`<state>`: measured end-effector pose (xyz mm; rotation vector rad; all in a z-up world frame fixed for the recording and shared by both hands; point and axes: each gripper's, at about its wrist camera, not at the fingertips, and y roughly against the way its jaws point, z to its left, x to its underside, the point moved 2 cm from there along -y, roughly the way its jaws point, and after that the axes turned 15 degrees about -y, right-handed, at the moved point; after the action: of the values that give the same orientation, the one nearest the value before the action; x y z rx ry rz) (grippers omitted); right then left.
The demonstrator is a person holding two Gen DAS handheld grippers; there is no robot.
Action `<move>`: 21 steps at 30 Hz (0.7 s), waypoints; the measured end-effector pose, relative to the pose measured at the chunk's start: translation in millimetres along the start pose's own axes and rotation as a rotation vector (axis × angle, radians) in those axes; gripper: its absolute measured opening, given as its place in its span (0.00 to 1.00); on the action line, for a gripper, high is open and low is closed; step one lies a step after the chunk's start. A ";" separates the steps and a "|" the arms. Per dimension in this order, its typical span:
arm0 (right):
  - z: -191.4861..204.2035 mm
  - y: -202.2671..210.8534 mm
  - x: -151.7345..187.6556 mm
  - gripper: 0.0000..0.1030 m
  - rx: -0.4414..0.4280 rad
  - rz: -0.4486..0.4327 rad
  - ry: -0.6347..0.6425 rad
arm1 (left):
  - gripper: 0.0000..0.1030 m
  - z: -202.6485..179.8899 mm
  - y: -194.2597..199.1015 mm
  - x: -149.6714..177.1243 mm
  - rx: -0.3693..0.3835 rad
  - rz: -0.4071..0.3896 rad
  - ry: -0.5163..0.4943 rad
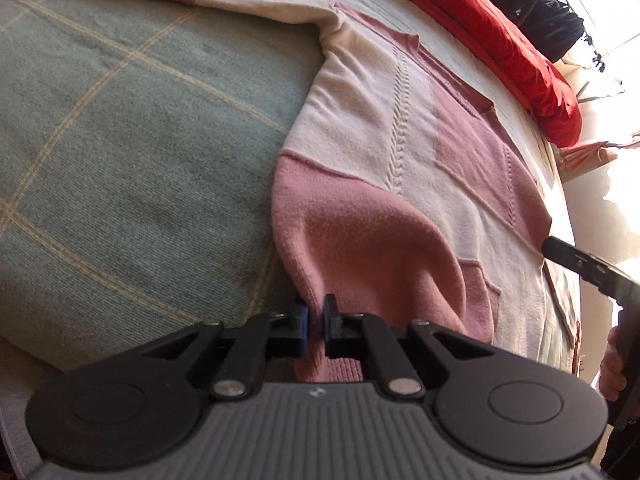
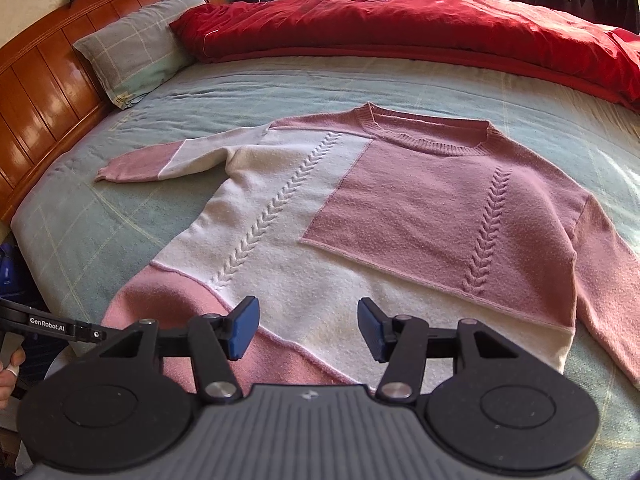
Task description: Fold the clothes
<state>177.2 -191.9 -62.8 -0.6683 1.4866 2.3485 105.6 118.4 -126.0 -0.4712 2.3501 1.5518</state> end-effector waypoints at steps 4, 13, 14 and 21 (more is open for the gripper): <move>-0.3 0.7 2.8 0.58 0.013 0.021 0.030 | 0.05 4.8 21.3 -18.2 -0.056 -0.009 -0.063; 26.8 -3.7 32.3 0.58 0.030 0.120 0.314 | 0.10 -5.0 11.8 -13.4 -0.112 0.112 -0.248; 31.9 -3.5 40.0 0.58 0.026 0.140 0.374 | 0.12 -10.2 14.1 -12.7 -0.130 0.108 -0.289; 66.1 0.4 114.7 0.54 -0.069 0.315 0.797 | 0.39 -68.8 32.3 4.3 -0.198 0.014 -0.744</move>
<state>63.8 -133.5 -98.3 -1.6347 1.9227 2.4964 84.2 66.2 -74.7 0.0903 1.6438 1.6065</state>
